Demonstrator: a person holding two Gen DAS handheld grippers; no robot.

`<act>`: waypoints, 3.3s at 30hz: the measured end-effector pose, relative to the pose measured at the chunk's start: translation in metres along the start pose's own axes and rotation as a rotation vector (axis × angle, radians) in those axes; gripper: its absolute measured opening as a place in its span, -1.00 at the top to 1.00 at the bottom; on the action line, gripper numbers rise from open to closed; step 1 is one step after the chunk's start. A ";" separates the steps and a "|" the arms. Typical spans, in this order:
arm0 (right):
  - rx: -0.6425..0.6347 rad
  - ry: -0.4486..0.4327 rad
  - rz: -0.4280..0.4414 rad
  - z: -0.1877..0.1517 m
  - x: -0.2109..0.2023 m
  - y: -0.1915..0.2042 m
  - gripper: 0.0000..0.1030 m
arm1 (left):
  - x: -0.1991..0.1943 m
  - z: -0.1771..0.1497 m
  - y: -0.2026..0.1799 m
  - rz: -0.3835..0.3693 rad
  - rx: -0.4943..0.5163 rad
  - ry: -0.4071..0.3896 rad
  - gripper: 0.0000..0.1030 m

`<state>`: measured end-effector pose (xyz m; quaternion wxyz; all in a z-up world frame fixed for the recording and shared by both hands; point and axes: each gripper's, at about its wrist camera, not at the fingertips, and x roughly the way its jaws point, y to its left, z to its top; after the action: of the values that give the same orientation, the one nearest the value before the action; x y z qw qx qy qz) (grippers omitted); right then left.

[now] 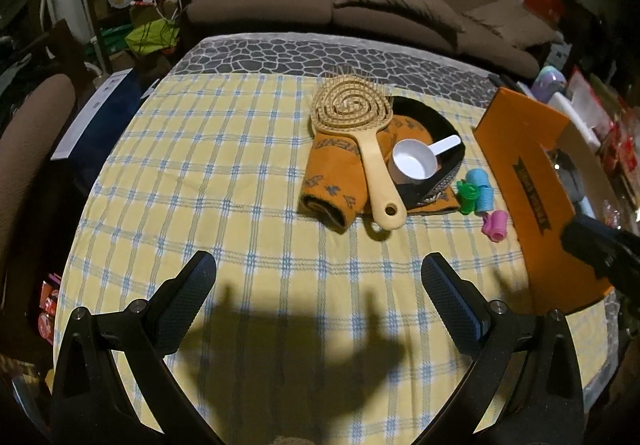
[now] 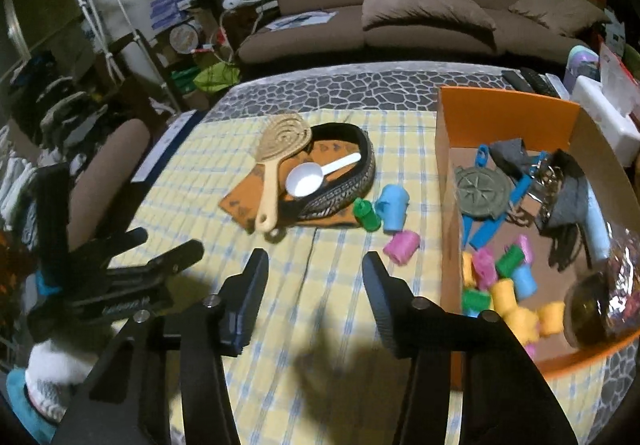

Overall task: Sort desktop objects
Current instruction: 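Reach the right tool to the green hair roller and close on it, then lift the green roller with the right tool and carry it over the orange box, then grasp the pink roller with the left tool while the right tool holds the green roller over the box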

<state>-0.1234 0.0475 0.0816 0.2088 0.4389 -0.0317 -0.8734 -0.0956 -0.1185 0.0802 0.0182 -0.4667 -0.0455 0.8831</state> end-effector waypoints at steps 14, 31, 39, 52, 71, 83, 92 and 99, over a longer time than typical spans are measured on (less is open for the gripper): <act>-0.027 0.077 -0.129 0.026 0.093 -0.013 0.33 | 0.029 0.026 0.000 -0.014 0.034 0.025 -0.99; -0.046 0.091 -0.244 0.021 0.141 -0.026 0.61 | 0.035 0.032 0.000 -0.079 0.011 0.055 -0.99; -0.036 0.058 -0.195 0.027 0.118 -0.023 0.62 | 0.033 0.029 -0.013 -0.095 0.039 0.053 -0.99; 0.038 -0.041 -0.052 0.043 0.047 -0.029 0.62 | 0.032 0.021 -0.062 -0.178 0.164 0.037 -0.92; 0.093 -0.115 -0.010 0.042 -0.007 -0.074 0.62 | 0.056 -0.001 -0.151 -0.248 0.371 0.037 -0.36; 0.147 -0.122 -0.029 0.032 -0.023 -0.117 0.62 | 0.089 -0.007 -0.180 -0.242 0.439 0.085 0.07; 0.155 -0.103 -0.042 0.026 -0.022 -0.130 0.62 | 0.098 -0.002 -0.179 -0.255 0.403 0.086 0.47; 0.156 -0.071 -0.048 0.020 -0.017 -0.136 0.62 | 0.089 0.004 -0.165 -0.326 0.327 0.079 0.49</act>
<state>-0.1760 0.1755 0.0743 0.1515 0.4231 -0.0966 -0.8881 -0.1507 0.0517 0.0255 0.2377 -0.4780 0.0240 0.8453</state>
